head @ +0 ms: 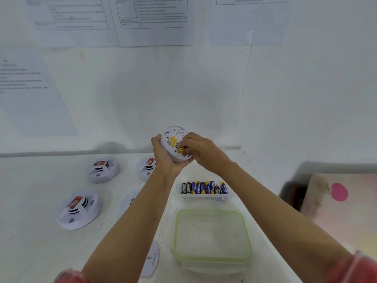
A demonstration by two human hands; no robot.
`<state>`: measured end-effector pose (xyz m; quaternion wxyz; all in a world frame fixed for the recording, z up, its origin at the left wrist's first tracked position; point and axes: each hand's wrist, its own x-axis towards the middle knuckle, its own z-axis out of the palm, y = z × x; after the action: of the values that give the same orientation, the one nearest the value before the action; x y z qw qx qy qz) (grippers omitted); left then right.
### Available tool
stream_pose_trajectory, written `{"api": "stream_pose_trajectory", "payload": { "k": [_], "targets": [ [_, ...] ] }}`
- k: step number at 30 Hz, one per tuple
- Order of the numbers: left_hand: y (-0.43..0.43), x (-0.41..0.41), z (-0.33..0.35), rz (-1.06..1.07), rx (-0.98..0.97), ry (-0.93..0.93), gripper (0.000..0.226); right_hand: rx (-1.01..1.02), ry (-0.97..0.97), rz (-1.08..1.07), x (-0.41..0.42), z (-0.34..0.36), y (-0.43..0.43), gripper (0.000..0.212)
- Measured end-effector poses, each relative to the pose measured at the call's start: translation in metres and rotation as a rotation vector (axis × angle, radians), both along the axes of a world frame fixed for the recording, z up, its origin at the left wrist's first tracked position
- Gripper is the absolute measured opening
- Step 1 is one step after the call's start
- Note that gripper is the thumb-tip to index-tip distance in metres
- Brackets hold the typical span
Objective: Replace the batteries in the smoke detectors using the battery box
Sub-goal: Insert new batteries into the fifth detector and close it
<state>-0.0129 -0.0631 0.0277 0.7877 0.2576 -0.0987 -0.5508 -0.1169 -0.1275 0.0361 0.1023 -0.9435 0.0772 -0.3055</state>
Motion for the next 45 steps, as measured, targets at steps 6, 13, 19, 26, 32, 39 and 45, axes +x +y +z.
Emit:
{"api": "stream_pose_trajectory", "payload": {
  "k": [6, 13, 19, 26, 32, 39, 45],
  "targets": [
    [-0.002, 0.003, 0.000, 0.009, 0.030, 0.004, 0.052, 0.050, -0.050, -0.027, -0.001, -0.007, -0.002, 0.027],
    [-0.003, 0.000, 0.002, 0.004, 0.040, -0.008, 0.051, 0.337, -0.165, -0.083, 0.004, -0.012, -0.001, 0.022],
    [-0.008, -0.002, 0.002, -0.011, 0.038, -0.029, 0.052, 0.718, -0.398, -0.163, 0.012, -0.010, -0.001, 0.015],
    [-0.009, -0.003, 0.009, 0.015, 0.034, -0.027, 0.050, 0.669, -0.392, -0.165, 0.018, -0.010, -0.001, 0.011],
    [-0.011, 0.003, 0.003, 0.051, 0.052, -0.016, 0.051, 0.489, -0.132, -0.109, 0.004, -0.005, -0.009, 0.014],
    [-0.020, 0.007, 0.003, 0.099, 0.110, -0.080, 0.045, 0.529, 0.270, -0.718, -0.013, -0.006, -0.065, 0.025],
    [-0.031, 0.010, -0.004, 0.090, 0.124, -0.081, 0.048, 0.155, 0.624, -0.765, 0.001, -0.022, -0.057, 0.023]
  ]
}}
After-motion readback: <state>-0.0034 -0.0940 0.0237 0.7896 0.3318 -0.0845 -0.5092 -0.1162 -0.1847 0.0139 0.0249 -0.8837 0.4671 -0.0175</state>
